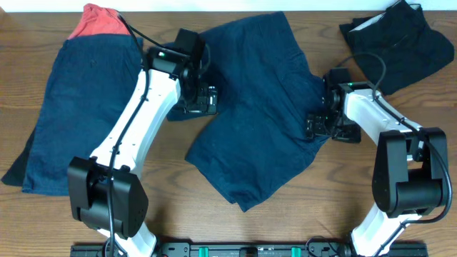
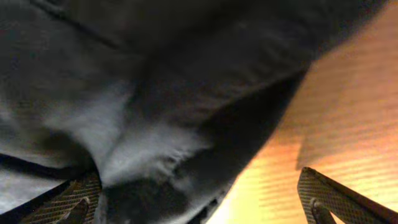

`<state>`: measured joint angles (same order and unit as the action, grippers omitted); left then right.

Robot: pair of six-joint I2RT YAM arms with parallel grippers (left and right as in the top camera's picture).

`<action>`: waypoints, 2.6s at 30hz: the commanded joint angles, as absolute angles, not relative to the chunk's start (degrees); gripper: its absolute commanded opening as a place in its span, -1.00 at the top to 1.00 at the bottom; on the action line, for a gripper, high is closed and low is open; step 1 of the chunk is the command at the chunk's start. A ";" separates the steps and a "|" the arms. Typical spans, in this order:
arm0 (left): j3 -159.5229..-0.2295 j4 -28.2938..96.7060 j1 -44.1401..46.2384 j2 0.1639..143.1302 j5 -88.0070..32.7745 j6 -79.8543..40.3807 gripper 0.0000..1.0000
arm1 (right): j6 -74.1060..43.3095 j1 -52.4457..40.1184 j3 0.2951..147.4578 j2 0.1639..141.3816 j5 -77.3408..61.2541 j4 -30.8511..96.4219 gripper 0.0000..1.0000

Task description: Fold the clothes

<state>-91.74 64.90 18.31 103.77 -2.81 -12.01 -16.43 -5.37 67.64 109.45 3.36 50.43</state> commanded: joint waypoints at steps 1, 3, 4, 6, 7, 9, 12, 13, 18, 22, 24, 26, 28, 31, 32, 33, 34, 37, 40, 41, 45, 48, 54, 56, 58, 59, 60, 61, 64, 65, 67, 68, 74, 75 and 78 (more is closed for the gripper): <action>-90.54 65.28 18.48 104.01 -2.72 -12.58 -0.96 | -20.84 -3.77 65.60 109.14 4.78 51.55 -0.99; -89.97 65.34 18.46 104.01 -2.72 -12.56 -0.96 | -21.85 -3.03 64.79 109.14 4.73 52.29 -0.98; -89.62 65.28 18.46 104.01 -2.72 -12.56 -0.96 | -21.85 -2.68 64.34 109.12 4.69 52.73 -0.98; -89.32 65.23 18.46 104.01 -2.70 -12.56 -0.96 | -21.82 -2.24 63.64 109.12 4.69 53.91 -0.99; -89.23 65.14 18.46 104.01 -2.70 -12.56 -0.96 | -21.82 -2.20 63.44 109.12 4.54 54.68 -0.99; -89.12 64.86 18.46 104.01 -2.70 -12.56 -0.96 | -21.58 -2.35 63.31 109.12 2.98 56.18 -0.98; -89.08 64.01 18.46 104.01 -2.70 -12.53 -0.96 | -17.96 -3.44 63.31 108.62 -2.59 58.02 -0.99; -89.08 63.72 18.46 104.05 -2.70 -12.53 -0.96 | -16.88 -3.95 63.31 108.18 -4.03 58.48 -0.99; -88.53 62.63 18.46 104.09 -2.68 -12.53 -0.96 | -15.59 -7.62 63.31 102.69 -6.24 61.95 -0.99; -87.85 62.22 18.46 104.09 -2.44 -12.56 -0.96 | -15.68 -9.04 63.31 94.76 -5.85 63.68 -0.98; -87.81 62.04 18.46 104.09 -2.11 -12.56 -0.96 | -15.79 -9.02 63.31 90.24 -5.85 62.43 -0.99; -87.81 62.08 18.46 104.09 -2.11 -12.58 -0.96 | -15.07 -9.04 63.31 86.21 -5.28 60.18 -0.98; -87.79 62.78 18.46 104.09 -2.11 -12.60 -0.96 | -14.50 -9.02 63.31 83.29 -3.33 58.54 -0.98; -87.74 65.23 18.48 104.07 -2.11 -13.74 -0.98 | -14.50 -8.60 63.31 80.58 0.62 57.19 -0.99; -87.61 66.00 18.48 104.03 -2.11 -14.11 -0.99 | -14.50 -8.23 63.31 80.27 1.15 56.71 -0.98; -87.31 66.78 18.61 104.03 -2.11 -14.35 -1.00 | -14.50 -7.73 63.31 80.18 1.08 56.03 -0.98; -86.89 67.26 18.79 104.03 -2.09 -14.76 -0.97 | -14.52 -7.31 63.31 80.20 0.95 55.48 -0.98; -84.03 66.41 19.35 103.92 -2.09 -15.35 -0.97 | -14.28 -6.22 63.31 80.40 -0.36 53.60 -0.99; -79.79 62.46 19.38 103.92 -2.46 -15.35 -0.97 | -12.80 -5.96 63.31 80.40 -0.47 52.01 -0.98; -78.56 61.30 19.38 103.92 -2.79 -15.31 -0.97 | -12.58 -5.96 63.31 80.40 -0.47 51.55 -0.99; -74.65 58.15 20.56 103.92 -10.74 -3.27 -0.93 | -12.58 -5.96 63.31 80.42 -0.49 49.45 -0.98; -72.88 58.06 23.16 103.94 -12.78 4.14 -0.86 | -12.58 -5.96 63.31 80.42 -0.49 48.34 -0.99; -69.14 55.94 25.82 103.94 -12.43 6.04 -0.20 | -12.60 -5.96 63.31 80.49 -0.75 47.64 -0.98; -67.46 54.43 25.80 104.01 -12.40 6.22 0.23 | -12.60 -5.98 63.31 80.49 -0.95 47.33 -0.99; -65.82 52.90 25.58 104.12 -11.68 6.17 0.47 | -12.60 -5.96 63.31 80.49 -0.95 47.13 -0.99; -65.10 52.16 25.56 104.12 -10.87 6.15 0.49 | -12.60 -5.96 63.31 80.51 -0.95 47.09 -0.99; -64.38 51.35 25.56 104.12 -9.93 6.11 0.51 | -12.60 -5.96 63.31 80.51 -0.95 47.07 -0.99; -63.92 50.68 25.47 104.12 -9.21 5.74 0.52 | -12.60 -5.96 63.31 80.51 -0.95 47.03 -0.99; -63.16 48.47 25.30 104.14 -8.08 5.72 0.74 | -12.62 -5.98 63.31 80.51 -1.15 46.85 -0.98; -62.94 47.37 25.30 104.16 -7.44 5.63 0.88 | -12.62 -5.98 63.31 80.51 -1.15 46.76 -0.98; -62.02 45.04 25.30 104.16 -6.13 4.25 0.88 | -12.62 -5.96 63.31 80.51 -1.13 46.70 -0.99; -61.06 43.27 25.30 104.16 -5.10 4.21 0.88 | -12.62 -5.98 63.31 80.51 -1.13 46.72 -0.99; -56.27 36.99 25.30 104.16 2.44 1.39 0.88 | -12.62 -5.96 63.31 80.51 -1.10 46.85 -0.99; -56.01 36.53 25.21 104.16 2.50 1.45 0.88 | -12.62 -5.96 63.31 80.51 -1.10 46.81 -0.98; -55.68 34.83 24.12 104.16 2.70 1.50 0.88 | -12.62 -5.96 63.31 80.51 -1.10 46.44 -0.99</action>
<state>-57.67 36.14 25.56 102.76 -2.09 2.66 -13.15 -6.22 63.20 80.42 -1.08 46.74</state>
